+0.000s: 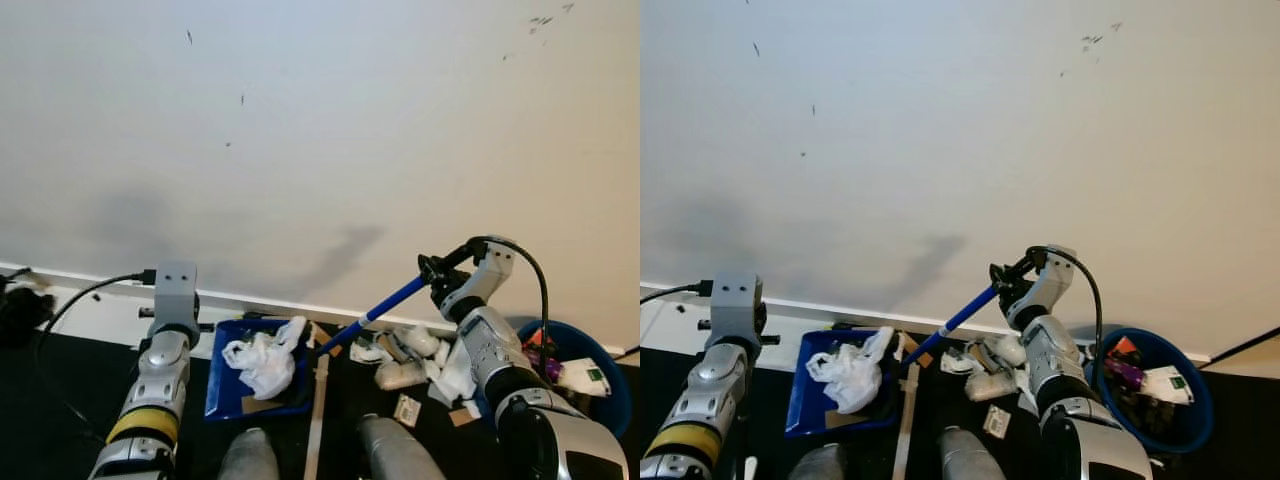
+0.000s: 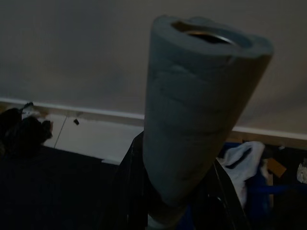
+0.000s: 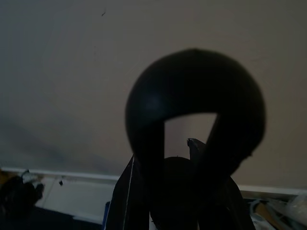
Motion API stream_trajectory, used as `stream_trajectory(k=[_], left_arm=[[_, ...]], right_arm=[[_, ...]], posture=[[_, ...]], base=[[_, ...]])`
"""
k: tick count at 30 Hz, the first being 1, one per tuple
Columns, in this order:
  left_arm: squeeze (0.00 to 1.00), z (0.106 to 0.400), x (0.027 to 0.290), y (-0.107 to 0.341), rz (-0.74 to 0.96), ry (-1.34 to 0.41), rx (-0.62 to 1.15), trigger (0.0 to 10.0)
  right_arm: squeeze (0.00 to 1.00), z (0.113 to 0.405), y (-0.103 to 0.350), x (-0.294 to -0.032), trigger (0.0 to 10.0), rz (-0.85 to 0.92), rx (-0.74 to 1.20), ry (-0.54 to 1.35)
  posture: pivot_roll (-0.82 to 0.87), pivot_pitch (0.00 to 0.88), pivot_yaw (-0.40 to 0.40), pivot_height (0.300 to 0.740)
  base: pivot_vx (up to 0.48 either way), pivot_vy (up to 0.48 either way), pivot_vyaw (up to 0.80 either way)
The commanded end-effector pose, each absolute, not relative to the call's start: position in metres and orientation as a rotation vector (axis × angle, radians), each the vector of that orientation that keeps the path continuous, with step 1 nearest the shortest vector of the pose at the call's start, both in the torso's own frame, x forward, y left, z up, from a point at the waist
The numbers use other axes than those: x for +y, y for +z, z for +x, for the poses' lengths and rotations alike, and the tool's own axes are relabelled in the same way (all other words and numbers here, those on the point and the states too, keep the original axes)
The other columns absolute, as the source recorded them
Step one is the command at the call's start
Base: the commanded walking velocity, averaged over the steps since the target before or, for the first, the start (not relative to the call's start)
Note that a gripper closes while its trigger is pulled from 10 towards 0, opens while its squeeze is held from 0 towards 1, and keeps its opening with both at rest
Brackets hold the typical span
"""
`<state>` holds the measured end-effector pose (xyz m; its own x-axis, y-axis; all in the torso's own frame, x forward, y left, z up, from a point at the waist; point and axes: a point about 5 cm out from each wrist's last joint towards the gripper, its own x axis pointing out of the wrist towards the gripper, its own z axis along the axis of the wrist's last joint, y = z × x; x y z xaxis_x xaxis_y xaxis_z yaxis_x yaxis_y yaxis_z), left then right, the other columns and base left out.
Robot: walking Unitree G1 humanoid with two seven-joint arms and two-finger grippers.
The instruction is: Sweep floor
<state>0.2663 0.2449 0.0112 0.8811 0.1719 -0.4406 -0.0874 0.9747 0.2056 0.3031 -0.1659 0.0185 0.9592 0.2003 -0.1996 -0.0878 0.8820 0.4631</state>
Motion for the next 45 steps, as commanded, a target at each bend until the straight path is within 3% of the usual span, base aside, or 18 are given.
stream_trajectory(k=[1,21,32,45], left_arm=[[0.0,0.274,0.236,0.014,0.149,0.091,0.468,10.0],[0.0,0.264,0.236,0.005,0.053,0.146,0.496,10.0],[0.0,0.263,0.234,0.003,0.053,0.128,0.51,10.0],[0.0,0.268,0.226,0.003,0.077,0.042,0.531,10.0]], right_arm=[[0.0,0.301,0.018,-0.165,10.0,0.514,0.216,0.124],[0.0,0.307,0.023,-0.173,10.0,0.453,0.226,0.132],[0.0,0.305,0.022,-0.177,10.0,0.438,0.238,0.121],[0.0,0.307,0.026,-0.19,10.0,0.408,0.222,0.093]], posture=[[0.18,0.012,-0.002,0.74],[0.15,0.019,-0.063,0.74],[0.13,0.014,-0.059,0.74],[0.11,0.0,-0.056,0.74]], base=[[0.0,0.0,0.0],[-0.412,0.0,0.0],[-0.462,0.0,0.0],[0.0,0.0,0.0]])
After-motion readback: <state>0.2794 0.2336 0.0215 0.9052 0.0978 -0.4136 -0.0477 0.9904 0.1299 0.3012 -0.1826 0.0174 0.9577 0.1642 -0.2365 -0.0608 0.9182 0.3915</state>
